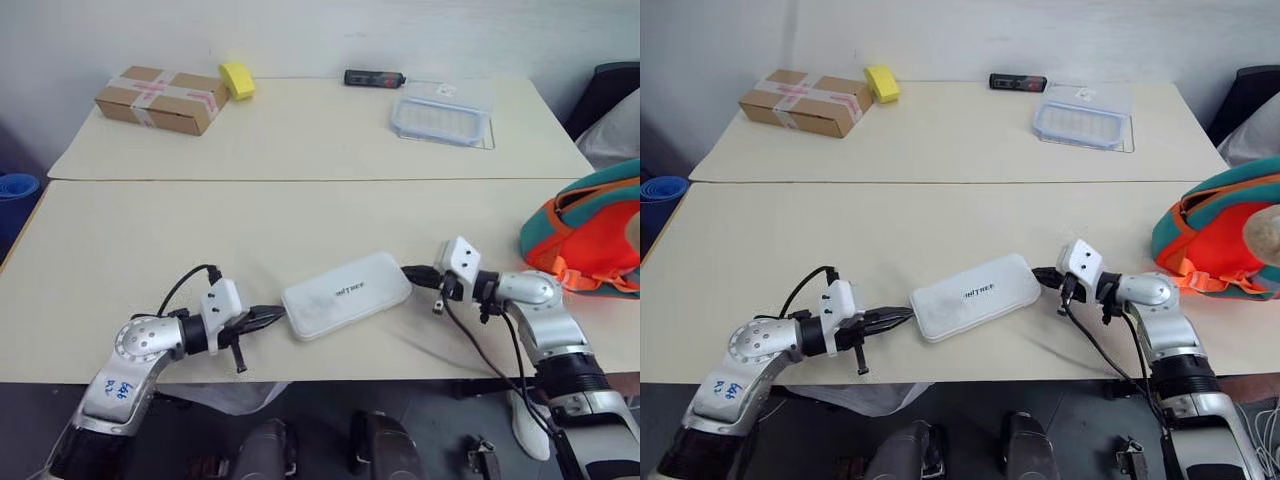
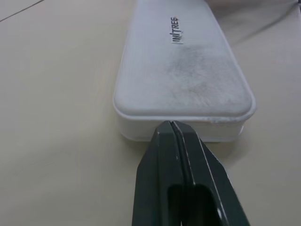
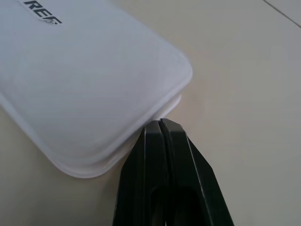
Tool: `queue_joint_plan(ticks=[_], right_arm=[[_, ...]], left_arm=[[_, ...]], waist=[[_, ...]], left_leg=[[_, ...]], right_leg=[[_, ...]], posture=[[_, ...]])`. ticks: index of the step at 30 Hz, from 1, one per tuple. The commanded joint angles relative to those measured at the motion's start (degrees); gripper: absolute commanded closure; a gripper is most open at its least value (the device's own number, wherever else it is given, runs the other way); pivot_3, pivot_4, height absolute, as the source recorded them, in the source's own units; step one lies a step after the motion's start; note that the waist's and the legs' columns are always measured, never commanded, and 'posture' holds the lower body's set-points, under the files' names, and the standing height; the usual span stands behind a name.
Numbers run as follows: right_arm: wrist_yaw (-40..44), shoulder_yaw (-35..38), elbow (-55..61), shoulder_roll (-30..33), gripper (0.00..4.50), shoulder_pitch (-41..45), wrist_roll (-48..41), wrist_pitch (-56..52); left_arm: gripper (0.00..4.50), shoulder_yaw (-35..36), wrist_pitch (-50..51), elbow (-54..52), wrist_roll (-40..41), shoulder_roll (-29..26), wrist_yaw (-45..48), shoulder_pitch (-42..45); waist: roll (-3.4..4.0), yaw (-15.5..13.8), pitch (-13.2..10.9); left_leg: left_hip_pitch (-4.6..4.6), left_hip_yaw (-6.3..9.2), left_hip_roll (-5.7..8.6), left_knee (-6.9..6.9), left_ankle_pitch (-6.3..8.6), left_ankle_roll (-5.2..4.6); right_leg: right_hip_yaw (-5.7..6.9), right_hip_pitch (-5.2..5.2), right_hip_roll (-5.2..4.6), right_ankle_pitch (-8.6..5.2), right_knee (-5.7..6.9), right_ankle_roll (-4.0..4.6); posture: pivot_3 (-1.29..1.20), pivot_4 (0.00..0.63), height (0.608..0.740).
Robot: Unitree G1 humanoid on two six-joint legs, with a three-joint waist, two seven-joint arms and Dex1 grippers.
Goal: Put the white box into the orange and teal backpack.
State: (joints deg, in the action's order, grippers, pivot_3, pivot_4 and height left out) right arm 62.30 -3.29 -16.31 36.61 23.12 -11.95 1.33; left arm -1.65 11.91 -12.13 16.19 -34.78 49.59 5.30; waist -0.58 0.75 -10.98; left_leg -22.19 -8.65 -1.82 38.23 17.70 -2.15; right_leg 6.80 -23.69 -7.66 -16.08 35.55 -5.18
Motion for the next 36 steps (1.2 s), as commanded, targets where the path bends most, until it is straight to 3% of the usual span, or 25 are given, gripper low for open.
queue_joint_plan(ticks=[1,6,11,12,14,18,21,24,30,36], right_arm=[[2.33,0.59,9.06,1.17,4.47,-2.79,-3.67,-3.70],[-0.02,3.31,17.71,3.56,4.47,-9.61,-4.29,-9.14],[-2.34,9.25,21.61,6.53,4.47,-16.94,-4.68,-11.10],[-2.58,10.55,22.35,7.08,4.47,-18.28,-5.23,-11.28],[-2.25,12.96,23.39,8.61,4.47,-21.25,-5.57,-10.89],[-1.14,13.73,23.54,10.54,4.50,-23.32,-4.83,-9.57],[-0.27,12.43,22.58,11.10,4.50,-22.56,-3.87,-8.16],[0.26,9.61,20.50,10.47,4.50,-19.97,-1.98,-6.35],[0.64,5.29,17.02,9.49,4.50,-15.22,0.35,-4.10],[0.85,2.04,14.01,8.30,4.50,-11.02,1.95,-2.88]], left_arm=[[4.50,-2.15,-2.31,0.79,-0.54,1.38,1.17,2.40],[4.50,-2.44,-2.41,2.98,-0.96,3.35,0.79,4.51],[4.50,4.05,0.43,4.11,2.36,-0.84,2.83,0.89],[4.50,6.17,2.56,4.80,4.39,-2.06,3.50,0.57],[4.50,10.15,16.16,6.42,11.96,-6.62,6.19,1.60],[3.63,12.63,43.15,8.80,25.25,-13.39,8.69,6.74],[2.74,10.87,55.48,11.75,28.42,-13.40,6.75,13.17],[1.80,8.42,61.02,15.51,27.57,-9.56,2.87,19.38],[0.03,6.09,70.53,17.17,27.76,-5.23,-0.89,23.62],[0.03,4.97,75.93,21.53,26.20,-1.90,-4.57,28.84]], waist=[[0.00,-0.15,0.00],[-0.01,-0.64,0.00],[-0.01,-0.53,0.00],[-0.01,-0.47,0.00],[-0.01,-0.57,0.00],[-0.01,-0.68,0.00],[-0.01,-0.88,0.00],[-0.02,-0.70,0.01],[-0.02,-0.53,0.00],[-0.03,-0.96,0.01]], left_leg=[[0.00,0.00,0.00,0.00,0.00,0.00],[0.00,0.05,0.00,0.03,0.01,0.00],[0.01,0.05,-0.02,-0.01,0.02,0.04],[0.01,0.05,-0.03,-0.01,0.02,0.05],[0.01,0.04,-0.06,0.00,0.03,0.06],[0.03,0.10,-0.05,0.03,0.01,0.04],[0.03,0.16,0.05,0.03,-0.01,0.02],[0.04,0.16,0.12,0.04,-0.04,0.00],[0.04,0.09,0.07,0.05,-0.13,0.09],[0.07,0.18,0.16,0.24,-0.19,0.04]], right_leg=[[0.01,0.00,-0.01,0.00,0.00,0.00],[0.02,0.00,-0.06,0.00,-0.06,0.00],[0.01,-0.01,-0.05,0.00,-0.06,0.00],[0.00,-0.02,-0.03,0.00,-0.06,0.01],[0.01,-0.02,-0.01,-0.01,-0.10,0.01],[0.06,0.01,0.01,-0.02,-0.10,0.01],[0.05,0.04,0.01,-0.03,-0.08,-0.01],[0.05,0.09,0.14,-0.02,0.07,-0.05],[0.01,0.07,0.26,-0.03,0.13,-0.06],[0.01,0.15,0.19,-0.04,0.06,-0.06]], posture=[[0.00,0.150,0.740],[0.00,0.150,0.740],[0.00,0.150,0.740],[0.00,0.150,0.740],[0.00,0.150,0.740],[0.00,0.150,0.740],[0.00,0.150,0.740],[0.00,0.150,0.740],[0.00,0.150,0.740],[0.00,0.150,0.740]])
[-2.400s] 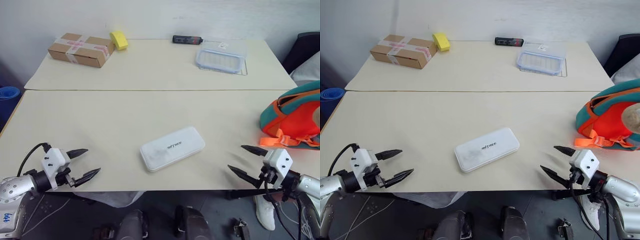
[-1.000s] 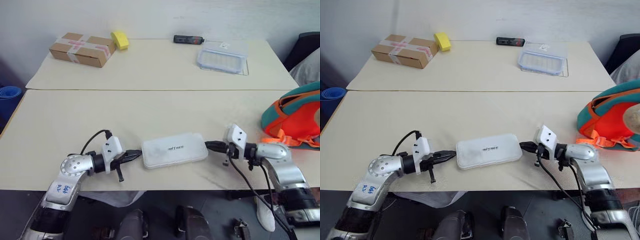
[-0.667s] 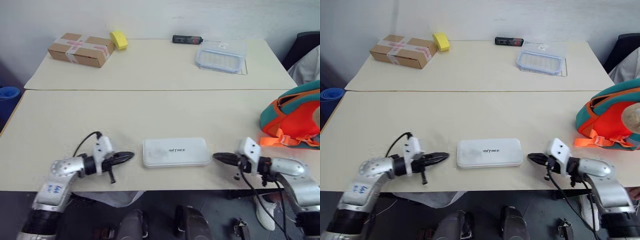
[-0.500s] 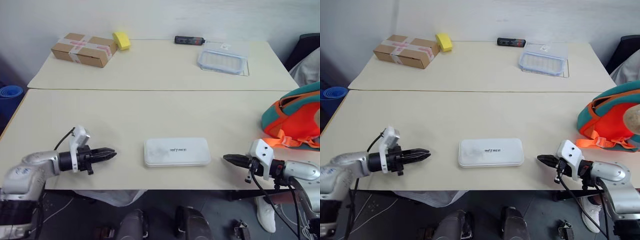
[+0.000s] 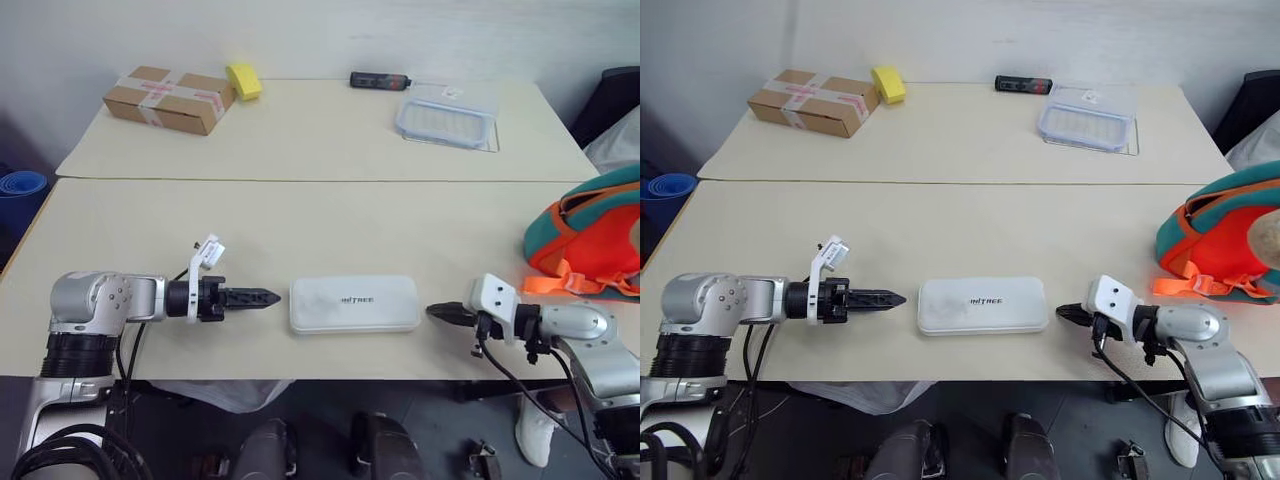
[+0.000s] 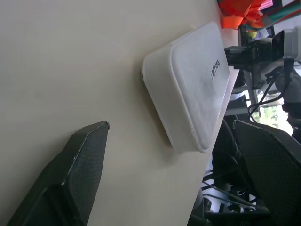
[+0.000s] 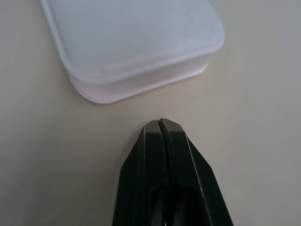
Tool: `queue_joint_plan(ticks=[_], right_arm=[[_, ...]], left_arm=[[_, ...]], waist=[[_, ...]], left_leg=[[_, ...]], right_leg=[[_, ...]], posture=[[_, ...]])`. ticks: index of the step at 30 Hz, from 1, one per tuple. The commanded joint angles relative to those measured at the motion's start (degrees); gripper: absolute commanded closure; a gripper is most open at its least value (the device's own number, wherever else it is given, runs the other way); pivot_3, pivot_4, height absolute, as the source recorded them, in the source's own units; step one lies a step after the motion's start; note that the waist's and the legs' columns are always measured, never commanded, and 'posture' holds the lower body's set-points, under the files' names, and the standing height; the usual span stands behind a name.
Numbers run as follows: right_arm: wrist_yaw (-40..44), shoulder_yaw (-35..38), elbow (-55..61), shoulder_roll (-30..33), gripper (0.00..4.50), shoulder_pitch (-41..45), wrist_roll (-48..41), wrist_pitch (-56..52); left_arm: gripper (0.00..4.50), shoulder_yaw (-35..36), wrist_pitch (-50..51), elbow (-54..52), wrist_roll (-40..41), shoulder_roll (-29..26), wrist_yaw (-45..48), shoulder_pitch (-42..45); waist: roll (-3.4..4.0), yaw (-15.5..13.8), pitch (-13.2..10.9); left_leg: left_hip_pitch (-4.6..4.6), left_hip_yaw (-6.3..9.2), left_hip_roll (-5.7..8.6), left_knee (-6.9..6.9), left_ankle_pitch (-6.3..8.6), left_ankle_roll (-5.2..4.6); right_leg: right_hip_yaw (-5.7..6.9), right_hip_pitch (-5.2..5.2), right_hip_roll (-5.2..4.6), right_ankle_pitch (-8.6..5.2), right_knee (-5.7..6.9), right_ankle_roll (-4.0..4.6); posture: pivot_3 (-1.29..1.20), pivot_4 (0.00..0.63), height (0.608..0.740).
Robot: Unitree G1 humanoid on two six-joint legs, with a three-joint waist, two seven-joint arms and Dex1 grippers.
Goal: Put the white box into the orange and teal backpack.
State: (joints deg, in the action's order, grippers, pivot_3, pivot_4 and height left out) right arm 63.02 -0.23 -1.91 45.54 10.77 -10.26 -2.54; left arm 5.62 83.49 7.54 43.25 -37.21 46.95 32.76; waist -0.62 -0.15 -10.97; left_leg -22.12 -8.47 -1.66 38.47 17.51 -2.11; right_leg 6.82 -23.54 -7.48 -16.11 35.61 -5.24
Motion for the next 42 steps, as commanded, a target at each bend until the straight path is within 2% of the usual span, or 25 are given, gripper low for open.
queue_joint_plan(ticks=[1,8,18,21,24,28,32,33,35,37,39,42], right_arm=[[0.06,-1.31,-0.75,-0.92,4.50,1.79,0.41,1.16],[-0.81,-3.65,-1.50,-3.02,4.50,4.75,1.26,0.90],[-2.67,-4.81,0.05,-5.09,4.50,4.22,1.91,0.60],[-2.95,-4.62,-0.40,-5.46,4.50,4.14,2.08,1.23],[-2.88,-4.25,-0.78,-5.72,4.50,3.49,2.00,2.65],[-3.47,-3.31,-0.65,-6.18,4.50,1.54,1.15,4.20],[-4.51,1.19,2.37,-5.65,4.50,-4.40,-2.91,4.73],[-4.71,2.03,3.13,-5.53,4.50,-5.53,-3.68,4.51],[-5.91,7.00,6.55,-5.67,4.50,-10.18,-8.80,1.25],[-7.77,13.65,11.12,-6.08,4.11,-16.05,-15.22,-3.27],[-10.27,21.06,14.89,-6.20,3.63,-22.94,-16.53,-3.53],[-13.43,33.82,18.81,-8.01,2.57,-34.53,-18.40,-4.38]], left_arm=[[0.03,-2.37,5.93,1.84,-0.38,0.72,-1.87,2.01],[0.03,-5.37,9.01,2.93,4.41,1.53,-4.22,4.25],[0.03,2.54,9.01,7.78,5.62,12.76,-16.16,5.63],[0.03,3.10,9.01,10.03,10.99,13.68,-16.56,6.73],[0.63,0.88,9.01,11.03,14.92,12.85,-17.52,7.77],[1.83,-0.50,9.01,12.02,17.37,11.98,-17.61,8.31],[3.09,7.26,8.94,9.79,20.49,13.18,-16.79,7.10],[3.26,8.10,8.96,8.66,20.30,13.19,-16.63,6.56],[3.29,9.74,5.72,4.19,20.13,12.58,-14.97,4.34],[3.29,8.81,2.74,-0.23,19.21,9.85,-10.81,2.28],[3.29,5.57,-8.98,-6.86,15.15,6.33,0.07,-0.99],[3.29,1.47,-24.97,-11.91,8.35,3.24,11.83,-5.04]], waist=[[0.00,-0.06,0.00],[0.00,0.31,0.00],[-0.05,-0.29,0.03],[-0.07,-0.32,0.05],[-0.07,-0.02,0.05],[-0.08,0.25,0.05],[-0.08,0.10,0.04],[-0.09,0.16,0.04],[-0.08,0.18,0.04],[-0.09,0.13,0.04],[-0.08,0.14,0.03],[-0.05,-0.48,0.03]], left_leg=[[-0.01,0.02,0.00,0.04,0.00,0.00],[-0.01,0.01,-0.04,0.03,0.02,0.03],[0.00,0.08,0.00,0.41,0.08,-0.03],[0.00,0.08,-0.02,0.47,0.11,-0.02],[-0.03,0.08,-0.09,0.46,0.14,0.05],[-0.07,0.07,-0.14,0.45,0.16,0.08],[-0.08,0.08,-0.14,0.46,0.16,0.08],[-0.09,0.09,-0.12,0.45,0.16,0.07],[-0.11,0.06,-0.11,0.45,0.17,0.05],[-0.09,0.07,-0.11,0.41,0.19,0.06],[-0.15,0.06,-0.14,0.37,0.20,0.09],[-0.13,0.04,-0.12,0.19,0.39,0.44]], right_leg=[[0.00,0.01,-0.02,0.00,0.00,0.00],[-0.04,0.01,-0.05,0.00,0.19,0.00],[-0.02,0.12,-0.11,0.00,0.18,0.00],[-0.04,0.13,-0.17,0.01,0.20,-0.01],[-0.05,0.08,-0.18,0.01,0.21,-0.01],[-0.05,0.06,-0.11,0.00,0.28,-0.01],[-0.04,0.05,-0.10,0.00,0.21,0.00],[-0.03,0.05,-0.10,0.00,0.18,0.00],[-0.04,0.05,-0.11,0.00,0.15,-0.01],[-0.08,0.05,-0.15,0.00,0.14,0.00],[-0.10,-0.02,-0.15,-0.01,0.04,0.01],[-0.09,-0.05,-0.14,-0.04,-0.07,0.07]], posture=[[0.00,0.150,0.740],[0.00,0.150,0.740],[0.00,0.150,0.740],[0.00,0.150,0.740],[0.00,0.150,0.740],[0.00,0.150,0.740],[0.00,0.150,0.740],[0.00,0.150,0.740],[0.00,0.150,0.740],[0.00,0.150,0.740],[0.00,0.150,0.740],[0.00,0.150,0.740]])
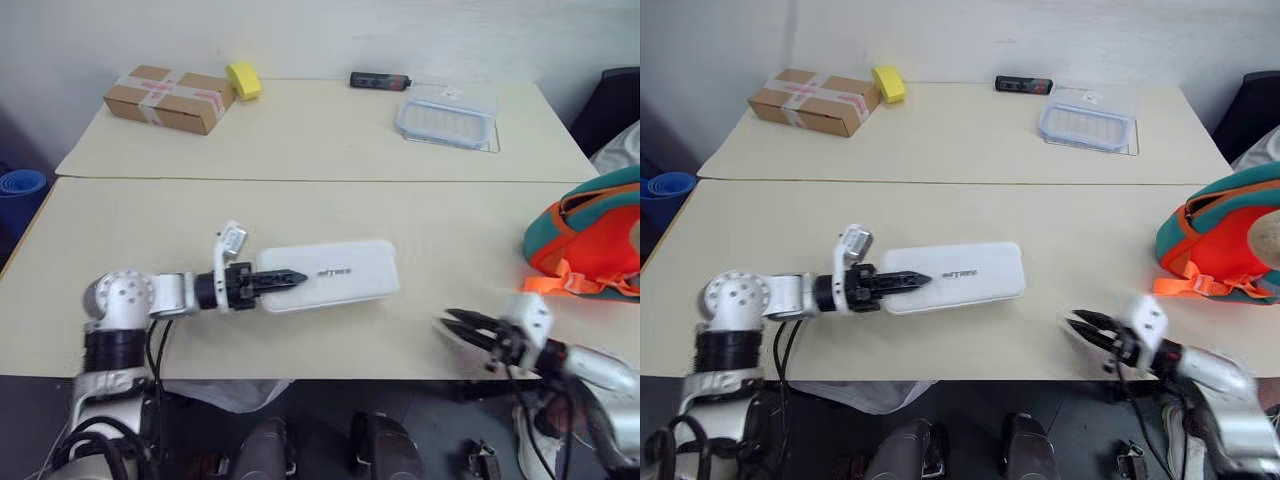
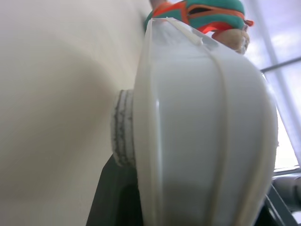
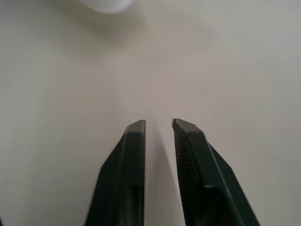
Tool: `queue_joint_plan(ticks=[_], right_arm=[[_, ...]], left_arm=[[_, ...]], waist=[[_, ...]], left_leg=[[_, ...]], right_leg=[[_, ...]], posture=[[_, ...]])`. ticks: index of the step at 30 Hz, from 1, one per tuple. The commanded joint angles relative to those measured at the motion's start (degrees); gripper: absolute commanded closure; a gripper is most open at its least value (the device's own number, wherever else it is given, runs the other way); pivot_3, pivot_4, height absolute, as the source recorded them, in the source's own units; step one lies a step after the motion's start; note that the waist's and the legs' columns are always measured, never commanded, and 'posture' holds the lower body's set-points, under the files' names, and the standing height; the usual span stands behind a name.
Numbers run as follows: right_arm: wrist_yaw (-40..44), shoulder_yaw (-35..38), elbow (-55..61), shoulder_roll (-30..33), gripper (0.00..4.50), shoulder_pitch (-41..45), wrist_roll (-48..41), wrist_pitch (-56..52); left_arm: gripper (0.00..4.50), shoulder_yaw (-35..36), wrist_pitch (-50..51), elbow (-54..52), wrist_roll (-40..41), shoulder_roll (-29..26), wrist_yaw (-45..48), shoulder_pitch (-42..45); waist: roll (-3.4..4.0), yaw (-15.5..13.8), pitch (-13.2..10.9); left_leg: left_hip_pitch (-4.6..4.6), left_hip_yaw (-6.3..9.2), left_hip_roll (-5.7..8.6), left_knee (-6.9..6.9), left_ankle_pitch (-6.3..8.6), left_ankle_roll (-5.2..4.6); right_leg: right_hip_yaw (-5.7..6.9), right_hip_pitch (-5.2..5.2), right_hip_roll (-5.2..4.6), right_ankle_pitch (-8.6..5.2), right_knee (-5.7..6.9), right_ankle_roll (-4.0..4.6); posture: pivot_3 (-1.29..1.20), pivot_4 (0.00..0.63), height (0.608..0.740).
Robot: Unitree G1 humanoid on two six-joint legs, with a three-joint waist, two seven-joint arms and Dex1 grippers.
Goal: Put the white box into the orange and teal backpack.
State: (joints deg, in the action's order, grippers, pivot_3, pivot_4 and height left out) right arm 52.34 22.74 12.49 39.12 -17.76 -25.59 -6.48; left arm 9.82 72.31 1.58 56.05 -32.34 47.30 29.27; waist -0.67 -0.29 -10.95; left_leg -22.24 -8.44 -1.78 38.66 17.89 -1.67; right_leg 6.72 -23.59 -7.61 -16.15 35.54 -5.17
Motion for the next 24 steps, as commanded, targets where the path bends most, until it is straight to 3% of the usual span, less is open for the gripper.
queue_joint_plan(ticks=[1,3,7,10,13,20,24], right_arm=[[-3.42,14.50,5.25,-2.52,2.19,-9.50,-3.41,-0.38],[-4.40,20.32,5.00,-4.59,1.50,-14.69,-3.34,1.30],[-7.37,31.96,-3.09,-8.61,0.08,-18.96,-4.39,6.10],[-8.13,36.96,-8.38,-6.53,0.03,-17.69,-7.16,5.19],[-8.58,37.96,-15.28,-0.33,0.03,-11.91,-7.42,4.84],[-4.79,28.48,-34.25,12.75,0.03,4.60,-3.77,2.80],[-0.44,20.73,-43.91,16.13,0.03,16.71,-2.08,3.66]], left_arm=[[3.29,-3.53,-17.98,-6.68,-6.05,-2.08,14.65,-2.62],[3.29,-4.37,-21.59,-7.52,-7.01,-2.27,17.63,-3.48],[3.29,-0.90,-20.41,-8.07,-3.07,0.25,14.58,0.79],[3.29,-3.24,-23.17,-9.95,-6.03,-0.65,16.60,0.35],[3.29,-5.23,-24.83,-10.99,-8.08,-2.04,18.08,-2.23],[3.29,-5.64,-23.61,-10.14,-7.78,-3.70,18.10,-2.98],[3.29,-5.75,-19.34,-8.86,-5.92,-5.85,19.98,-1.84]], waist=[[0.00,-0.51,0.00],[0.00,-0.78,0.01],[0.00,-1.09,0.01],[0.02,-0.70,0.01],[0.04,0.74,0.02],[0.03,1.70,0.02],[0.04,1.68,0.02]], left_leg=[[0.01,-0.02,0.01,-0.06,0.03,0.03],[0.09,-0.11,0.05,-0.31,0.05,0.01],[0.10,-0.07,0.01,-0.39,0.04,-0.03],[0.13,-0.08,0.02,-0.44,0.02,-0.07],[0.25,-0.20,0.04,-0.48,-0.10,-0.36],[0.43,-0.12,0.03,-0.55,-0.15,-0.36],[0.40,-0.12,0.08,-0.53,-0.20,-0.42]], right_leg=[[-0.01,0.00,-0.01,0.00,-0.09,0.00],[-0.10,0.02,-0.04,0.03,-0.20,-0.03],[-0.14,0.00,-0.04,0.03,-0.24,-0.03],[-0.16,0.02,-0.04,0.03,-0.24,-0.03],[-0.28,0.06,-0.03,0.03,-0.24,-0.04],[-0.39,0.08,0.09,-0.01,-0.15,0.04],[-0.36,0.07,0.07,-0.01,-0.12,0.03]], posture=[[0.00,0.150,0.740],[0.00,0.150,0.740],[0.00,0.150,0.740],[0.00,0.150,0.740],[0.00,0.150,0.740],[0.00,0.150,0.740],[0.00,0.150,0.740]])
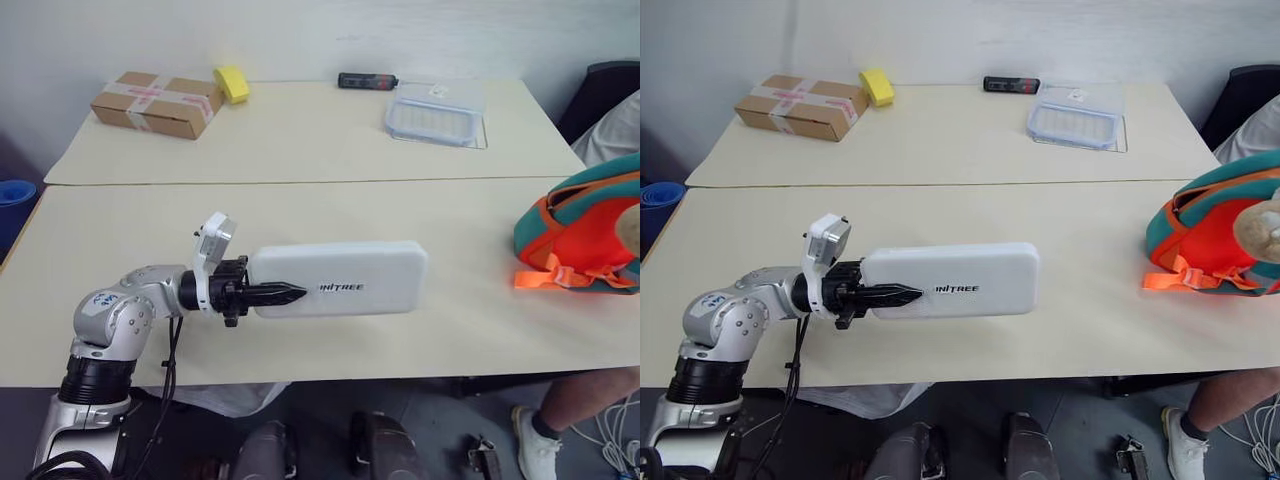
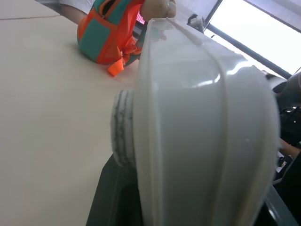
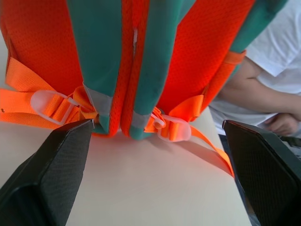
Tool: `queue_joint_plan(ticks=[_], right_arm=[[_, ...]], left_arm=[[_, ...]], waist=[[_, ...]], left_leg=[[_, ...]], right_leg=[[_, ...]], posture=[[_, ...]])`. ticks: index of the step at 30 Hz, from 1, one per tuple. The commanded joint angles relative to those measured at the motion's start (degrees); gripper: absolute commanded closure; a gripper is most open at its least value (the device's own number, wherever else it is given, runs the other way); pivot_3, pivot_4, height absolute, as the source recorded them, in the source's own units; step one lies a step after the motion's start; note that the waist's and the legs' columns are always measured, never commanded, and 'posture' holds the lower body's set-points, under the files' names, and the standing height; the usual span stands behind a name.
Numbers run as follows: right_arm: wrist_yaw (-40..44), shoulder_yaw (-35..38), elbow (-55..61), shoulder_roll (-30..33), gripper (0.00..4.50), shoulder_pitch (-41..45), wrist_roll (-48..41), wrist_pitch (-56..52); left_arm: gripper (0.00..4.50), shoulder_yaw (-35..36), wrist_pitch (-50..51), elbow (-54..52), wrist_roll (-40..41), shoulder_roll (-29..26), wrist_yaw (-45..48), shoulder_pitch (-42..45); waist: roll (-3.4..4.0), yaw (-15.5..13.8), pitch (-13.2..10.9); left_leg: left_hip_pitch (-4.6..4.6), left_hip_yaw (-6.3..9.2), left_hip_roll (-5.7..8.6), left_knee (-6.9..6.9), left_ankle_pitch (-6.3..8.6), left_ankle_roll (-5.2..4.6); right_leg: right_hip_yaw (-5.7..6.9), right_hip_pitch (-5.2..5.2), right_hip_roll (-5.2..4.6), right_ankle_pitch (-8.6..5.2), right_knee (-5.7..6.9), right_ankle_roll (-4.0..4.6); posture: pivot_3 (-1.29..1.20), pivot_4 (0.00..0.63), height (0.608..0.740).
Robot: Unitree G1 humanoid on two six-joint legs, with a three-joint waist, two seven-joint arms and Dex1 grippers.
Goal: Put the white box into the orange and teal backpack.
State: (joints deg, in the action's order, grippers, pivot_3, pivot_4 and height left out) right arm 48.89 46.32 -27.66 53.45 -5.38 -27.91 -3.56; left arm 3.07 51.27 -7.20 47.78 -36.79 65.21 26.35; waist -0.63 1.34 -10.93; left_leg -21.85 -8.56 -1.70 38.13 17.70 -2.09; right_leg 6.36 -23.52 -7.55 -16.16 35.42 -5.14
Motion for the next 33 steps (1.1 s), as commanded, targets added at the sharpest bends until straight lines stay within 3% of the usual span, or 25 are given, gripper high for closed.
queue_joint_plan(ticks=[1,6,10,12,23,27,33], right_arm=[[4.89,-4.48,-3.83,1.83,0.03,7.00,-0.63,-0.54],[11.32,-11.87,-2.56,0.48,0.03,15.97,-1.09,-1.39],[13.54,-15.85,1.05,-2.35,0.20,17.70,-1.63,-2.82],[13.19,-16.13,3.10,-3.60,0.60,17.80,-2.40,-3.57],[2.41,-17.46,15.04,-15.30,4.36,20.52,-3.50,-2.35],[0.18,-19.25,18.96,-19.93,4.43,21.73,-4.26,-2.12],[-0.48,-31.84,41.63,-27.32,4.43,19.61,-14.73,-15.71]], left_arm=[[3.29,0.99,2.04,0.22,2.32,-1.99,2.54,1.28],[3.29,1.98,1.81,5.70,0.66,-2.18,1.86,4.50],[3.29,1.36,0.61,8.55,-1.28,-3.26,2.82,6.04],[3.29,1.41,0.30,8.86,-1.74,-3.68,3.12,6.03],[3.29,2.85,-1.29,8.46,-2.41,-2.94,1.09,3.17],[3.29,2.66,-3.12,8.83,-3.50,-2.67,1.03,2.21],[3.29,7.01,-10.09,12.65,-6.03,-5.20,2.57,-1.81]], waist=[[0.00,0.12,0.00],[0.05,0.15,-0.03],[0.05,0.13,-0.03],[0.05,0.11,-0.03],[0.05,0.28,-0.03],[0.06,0.24,-0.04],[0.05,0.97,-0.04]], left_leg=[[0.00,0.00,-0.01,0.00,0.00,0.01],[0.00,-0.01,-0.02,0.04,-0.06,0.05],[0.00,-0.01,-0.04,0.07,-0.08,0.09],[-0.02,-0.01,-0.06,0.05,-0.10,0.11],[-0.15,-0.01,-0.06,0.10,-0.12,0.14],[-0.17,-0.02,-0.06,0.09,-0.13,0.15],[-0.25,-0.02,-0.13,0.05,-0.13,0.19]], right_leg=[[0.01,0.00,0.01,0.00,0.01,0.00],[0.01,-0.01,0.04,0.00,0.08,-0.02],[0.02,-0.01,0.05,0.00,0.10,-0.03],[0.03,-0.02,0.06,0.00,0.12,-0.04],[0.02,-0.16,0.03,0.02,0.12,-0.07],[0.00,-0.21,0.04,0.02,0.17,-0.07],[0.00,-0.33,0.08,0.00,0.38,-0.03]], posture=[[0.00,0.150,0.740],[0.00,0.150,0.740],[0.00,0.150,0.740],[0.00,0.150,0.740],[0.00,0.150,0.740],[0.00,0.150,0.740],[0.00,0.150,0.740]])
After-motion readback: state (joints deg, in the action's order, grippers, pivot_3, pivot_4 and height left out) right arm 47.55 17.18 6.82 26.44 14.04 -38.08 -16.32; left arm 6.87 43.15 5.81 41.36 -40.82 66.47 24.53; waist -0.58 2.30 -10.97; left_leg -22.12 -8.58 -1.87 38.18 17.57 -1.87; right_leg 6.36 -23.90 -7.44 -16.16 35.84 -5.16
